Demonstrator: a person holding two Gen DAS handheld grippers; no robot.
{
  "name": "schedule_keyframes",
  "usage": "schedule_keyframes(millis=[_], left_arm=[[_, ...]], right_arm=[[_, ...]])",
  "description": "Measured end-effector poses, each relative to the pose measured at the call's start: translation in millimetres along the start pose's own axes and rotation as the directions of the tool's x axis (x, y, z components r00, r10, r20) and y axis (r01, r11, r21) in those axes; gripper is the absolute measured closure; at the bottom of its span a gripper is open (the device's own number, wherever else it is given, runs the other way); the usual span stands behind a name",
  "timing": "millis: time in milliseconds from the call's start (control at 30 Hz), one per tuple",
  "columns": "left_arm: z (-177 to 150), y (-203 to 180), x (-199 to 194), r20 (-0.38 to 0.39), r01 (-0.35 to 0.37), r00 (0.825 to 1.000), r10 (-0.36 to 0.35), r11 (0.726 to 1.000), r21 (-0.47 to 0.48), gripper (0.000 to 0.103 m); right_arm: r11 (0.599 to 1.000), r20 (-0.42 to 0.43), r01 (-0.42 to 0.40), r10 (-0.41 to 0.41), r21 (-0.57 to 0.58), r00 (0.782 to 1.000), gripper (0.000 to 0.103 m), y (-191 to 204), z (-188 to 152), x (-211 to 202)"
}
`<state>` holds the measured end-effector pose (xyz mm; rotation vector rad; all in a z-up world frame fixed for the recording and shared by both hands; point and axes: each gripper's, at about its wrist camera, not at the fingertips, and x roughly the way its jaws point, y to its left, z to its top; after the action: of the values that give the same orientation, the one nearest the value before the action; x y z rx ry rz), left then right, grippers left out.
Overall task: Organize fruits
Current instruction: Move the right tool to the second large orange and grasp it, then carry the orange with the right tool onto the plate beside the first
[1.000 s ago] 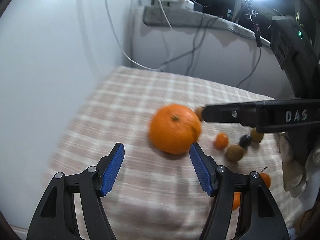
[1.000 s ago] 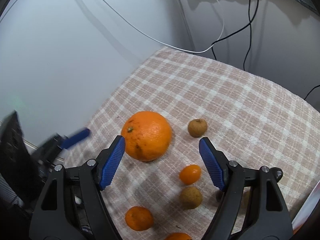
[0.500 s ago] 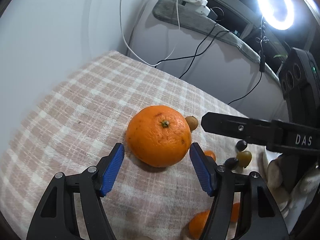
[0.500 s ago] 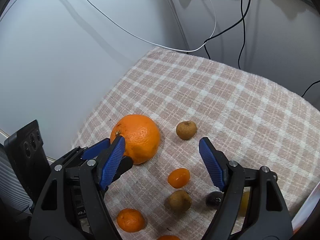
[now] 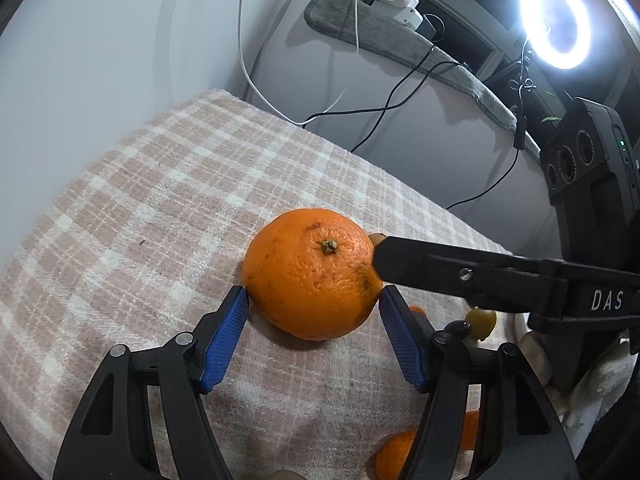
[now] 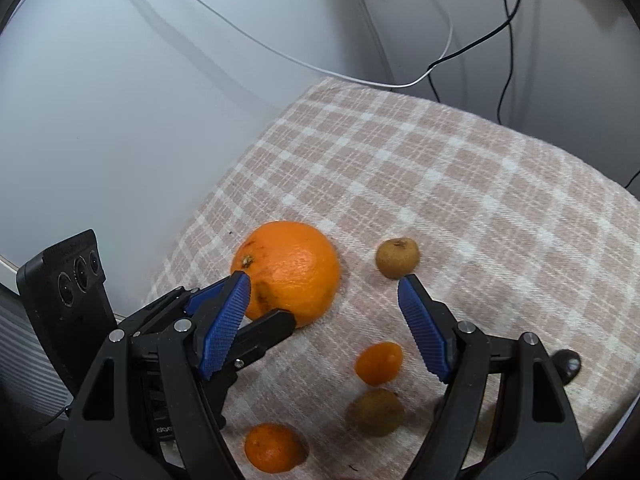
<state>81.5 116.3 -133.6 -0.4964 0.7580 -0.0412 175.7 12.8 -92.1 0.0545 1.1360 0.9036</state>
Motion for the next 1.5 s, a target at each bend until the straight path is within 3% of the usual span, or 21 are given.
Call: schedule_keyframes(millis=[233, 900, 1200, 1500], left_arm=[[-1, 0, 2, -0.012, -0.001, 1.000, 0.001, 1.000, 0.007, 0.033], [3, -4, 9, -0.023, -0.015, 1.000, 0.015, 1.000, 0.002, 0.032], [3, -16, 2, -0.010, 0.001, 1.000, -0.001, 1.000, 0.013, 0.032], [10, -59, -15, 0.044, 0.003, 0.999, -0.007, 0.995, 0.100, 0.032]], right_arm=[[0.999, -0.030, -0.042, 0.042, -0.009, 0.999, 0.024, 11, 1, 15], [0.999, -0.072, -0.049, 0.047, -0.023, 0.996, 0.030, 18, -4, 34], [0.999, -0.048, -0.038, 0.037, -0.028, 0.998, 0.030, 19, -9, 19], [0.998, 0.026, -0.057, 0.057, -0.002, 0.998, 0.031, 9, -15, -26]])
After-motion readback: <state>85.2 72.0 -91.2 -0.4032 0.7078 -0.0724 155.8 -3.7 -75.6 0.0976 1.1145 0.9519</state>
